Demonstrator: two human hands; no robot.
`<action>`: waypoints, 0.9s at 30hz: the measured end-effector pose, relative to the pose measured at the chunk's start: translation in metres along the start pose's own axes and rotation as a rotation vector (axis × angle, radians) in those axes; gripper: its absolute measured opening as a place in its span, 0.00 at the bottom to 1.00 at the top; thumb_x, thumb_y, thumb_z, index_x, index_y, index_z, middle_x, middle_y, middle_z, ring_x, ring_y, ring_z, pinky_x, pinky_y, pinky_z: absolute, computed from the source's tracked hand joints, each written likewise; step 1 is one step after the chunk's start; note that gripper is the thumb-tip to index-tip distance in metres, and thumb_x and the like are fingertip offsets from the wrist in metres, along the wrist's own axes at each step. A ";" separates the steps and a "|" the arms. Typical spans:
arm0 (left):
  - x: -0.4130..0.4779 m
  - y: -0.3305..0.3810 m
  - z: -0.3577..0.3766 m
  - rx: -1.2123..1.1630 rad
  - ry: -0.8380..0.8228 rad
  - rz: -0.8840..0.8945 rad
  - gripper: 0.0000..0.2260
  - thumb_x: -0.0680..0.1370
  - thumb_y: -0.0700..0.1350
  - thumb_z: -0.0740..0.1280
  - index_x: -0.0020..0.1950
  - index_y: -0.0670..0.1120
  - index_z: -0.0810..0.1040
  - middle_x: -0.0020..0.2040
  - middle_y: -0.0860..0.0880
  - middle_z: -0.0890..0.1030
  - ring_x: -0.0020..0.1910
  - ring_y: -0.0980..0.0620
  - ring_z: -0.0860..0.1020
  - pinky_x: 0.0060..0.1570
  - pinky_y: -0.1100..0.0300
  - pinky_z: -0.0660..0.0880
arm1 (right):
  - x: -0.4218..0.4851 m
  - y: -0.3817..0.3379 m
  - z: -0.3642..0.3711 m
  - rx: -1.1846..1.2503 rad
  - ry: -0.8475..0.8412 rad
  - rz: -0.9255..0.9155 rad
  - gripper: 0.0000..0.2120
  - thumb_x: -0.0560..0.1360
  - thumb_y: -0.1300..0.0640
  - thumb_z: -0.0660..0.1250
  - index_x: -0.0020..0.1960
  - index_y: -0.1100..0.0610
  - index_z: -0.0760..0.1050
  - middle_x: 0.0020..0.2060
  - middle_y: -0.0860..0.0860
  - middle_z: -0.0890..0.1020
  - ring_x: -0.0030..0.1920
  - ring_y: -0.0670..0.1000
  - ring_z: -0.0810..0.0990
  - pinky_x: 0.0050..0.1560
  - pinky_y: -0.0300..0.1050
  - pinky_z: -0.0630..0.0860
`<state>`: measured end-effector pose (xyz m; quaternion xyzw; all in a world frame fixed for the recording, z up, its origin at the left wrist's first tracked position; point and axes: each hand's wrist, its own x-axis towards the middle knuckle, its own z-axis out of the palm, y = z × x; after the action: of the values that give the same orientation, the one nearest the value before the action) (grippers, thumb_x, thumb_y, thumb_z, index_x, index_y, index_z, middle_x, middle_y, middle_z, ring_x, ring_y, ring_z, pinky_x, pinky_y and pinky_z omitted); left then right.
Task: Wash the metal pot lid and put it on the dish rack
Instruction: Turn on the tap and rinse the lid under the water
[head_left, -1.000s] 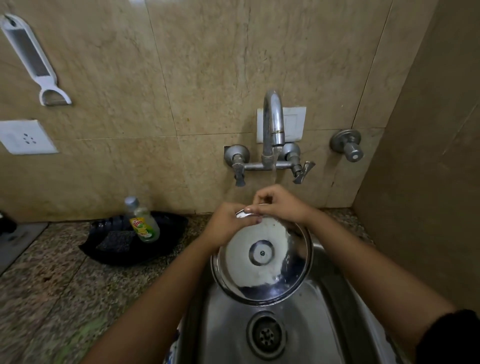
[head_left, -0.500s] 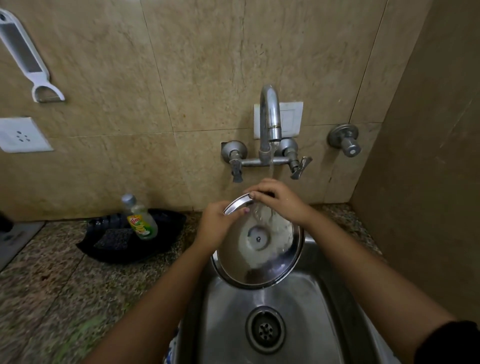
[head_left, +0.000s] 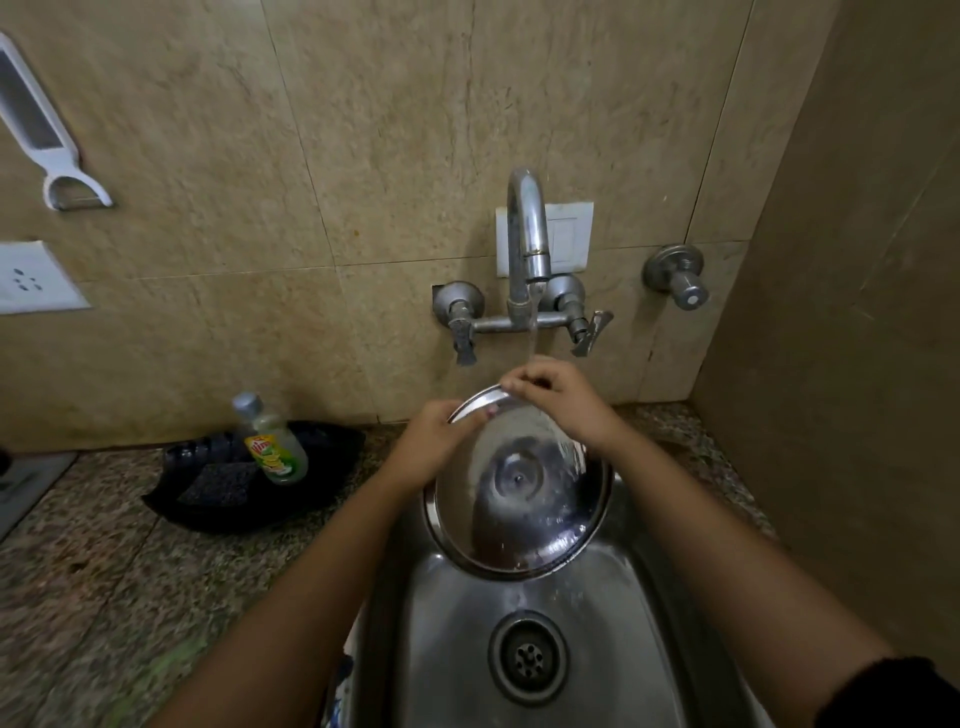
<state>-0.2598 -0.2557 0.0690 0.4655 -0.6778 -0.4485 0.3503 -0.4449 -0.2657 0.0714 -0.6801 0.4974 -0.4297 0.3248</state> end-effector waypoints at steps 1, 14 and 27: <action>0.001 0.003 0.000 0.004 -0.016 0.014 0.12 0.77 0.50 0.66 0.40 0.43 0.81 0.31 0.51 0.80 0.30 0.58 0.75 0.32 0.64 0.72 | 0.001 -0.003 0.004 -0.027 -0.040 -0.013 0.06 0.75 0.60 0.68 0.49 0.60 0.82 0.39 0.45 0.79 0.41 0.41 0.77 0.45 0.32 0.74; 0.001 -0.006 0.004 0.039 -0.057 0.058 0.18 0.79 0.52 0.63 0.37 0.40 0.80 0.31 0.48 0.78 0.32 0.52 0.75 0.35 0.59 0.71 | -0.008 0.006 0.005 0.160 -0.076 0.102 0.06 0.72 0.63 0.70 0.48 0.63 0.82 0.40 0.54 0.84 0.44 0.49 0.81 0.49 0.42 0.78; 0.006 -0.001 0.000 -0.060 -0.087 -0.024 0.20 0.79 0.50 0.63 0.47 0.31 0.79 0.37 0.37 0.80 0.33 0.46 0.77 0.37 0.55 0.73 | -0.009 -0.001 -0.003 0.212 0.027 0.110 0.05 0.72 0.62 0.71 0.47 0.60 0.82 0.40 0.51 0.84 0.40 0.43 0.82 0.41 0.34 0.77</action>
<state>-0.2617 -0.2618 0.0689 0.4431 -0.6728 -0.4928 0.3289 -0.4481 -0.2570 0.0714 -0.6078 0.4900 -0.4704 0.4113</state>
